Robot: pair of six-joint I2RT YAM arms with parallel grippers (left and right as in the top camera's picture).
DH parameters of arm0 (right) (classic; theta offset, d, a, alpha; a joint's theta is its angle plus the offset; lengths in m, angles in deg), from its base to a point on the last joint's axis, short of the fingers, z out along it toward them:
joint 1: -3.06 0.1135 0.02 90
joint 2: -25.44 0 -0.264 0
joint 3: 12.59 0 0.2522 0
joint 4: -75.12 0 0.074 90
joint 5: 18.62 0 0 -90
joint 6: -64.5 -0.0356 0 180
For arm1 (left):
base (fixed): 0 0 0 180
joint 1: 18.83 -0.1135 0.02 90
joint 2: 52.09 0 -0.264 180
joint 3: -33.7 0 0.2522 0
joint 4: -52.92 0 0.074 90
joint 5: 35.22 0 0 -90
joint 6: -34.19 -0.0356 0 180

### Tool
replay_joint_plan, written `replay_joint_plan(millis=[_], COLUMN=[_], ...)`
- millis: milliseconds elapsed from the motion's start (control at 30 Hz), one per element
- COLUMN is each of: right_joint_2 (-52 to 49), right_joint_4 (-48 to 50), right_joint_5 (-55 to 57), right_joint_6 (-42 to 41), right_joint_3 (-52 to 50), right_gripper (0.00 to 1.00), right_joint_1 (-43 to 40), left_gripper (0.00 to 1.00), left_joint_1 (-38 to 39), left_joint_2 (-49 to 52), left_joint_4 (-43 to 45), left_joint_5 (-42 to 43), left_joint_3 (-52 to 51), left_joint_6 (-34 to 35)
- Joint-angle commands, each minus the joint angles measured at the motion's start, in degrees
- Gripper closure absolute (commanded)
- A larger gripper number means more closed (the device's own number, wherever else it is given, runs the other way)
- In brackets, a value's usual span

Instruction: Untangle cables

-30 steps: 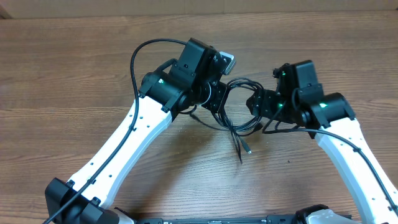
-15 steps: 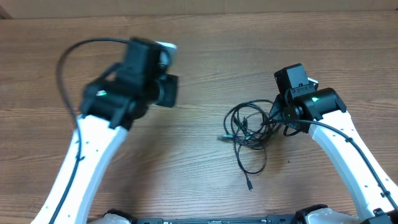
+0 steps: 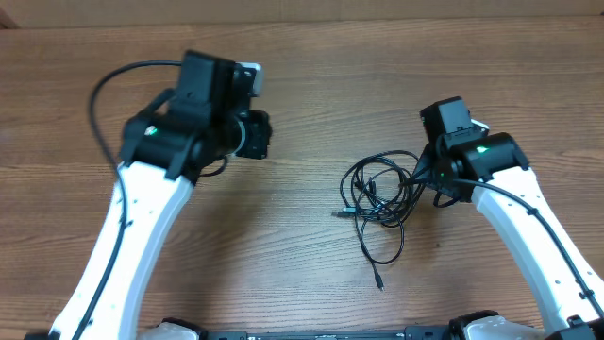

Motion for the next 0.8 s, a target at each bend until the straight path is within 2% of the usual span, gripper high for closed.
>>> replay_joint_plan(millis=[0, 167, 433, 633, 767], right_joint_2=[3.45, 6.64, 7.65, 7.65, 7.65], right_joint_4=[0.15, -0.28, -2.86, -3.72, -4.46], right_joint_5=[-4.76, -9.97, -10.05, -10.05, -10.05], right_joint_6=[1.27, 4.50, 4.66, 4.66, 4.66], right_joint_3=[2.86, 3.63, 3.63, 3.63, 3.63], right_gripper=[0.40, 0.32, 0.30, 0.30, 0.30], right_joint_1=[-3.19, -6.56, -6.93, -6.93, -6.93], left_gripper=[0.62, 0.59, 0.46, 0.46, 0.46], left_joint_1=[2.51, 7.28, 16.22, 21.18, 23.08], left_joint_2=[4.87, 11.61, 22.14, 29.24, 33.42], left_joint_4=[0.94, 4.50, 14.80, 23.06, 26.08], left_joint_5=[5.18, 8.26, 8.87, 8.59, 5.49], left_joint_3=[0.44, 0.44, 0.44, 0.44, 0.44], left_joint_6=[0.35, -3.13, -4.76, -4.13, -4.13])
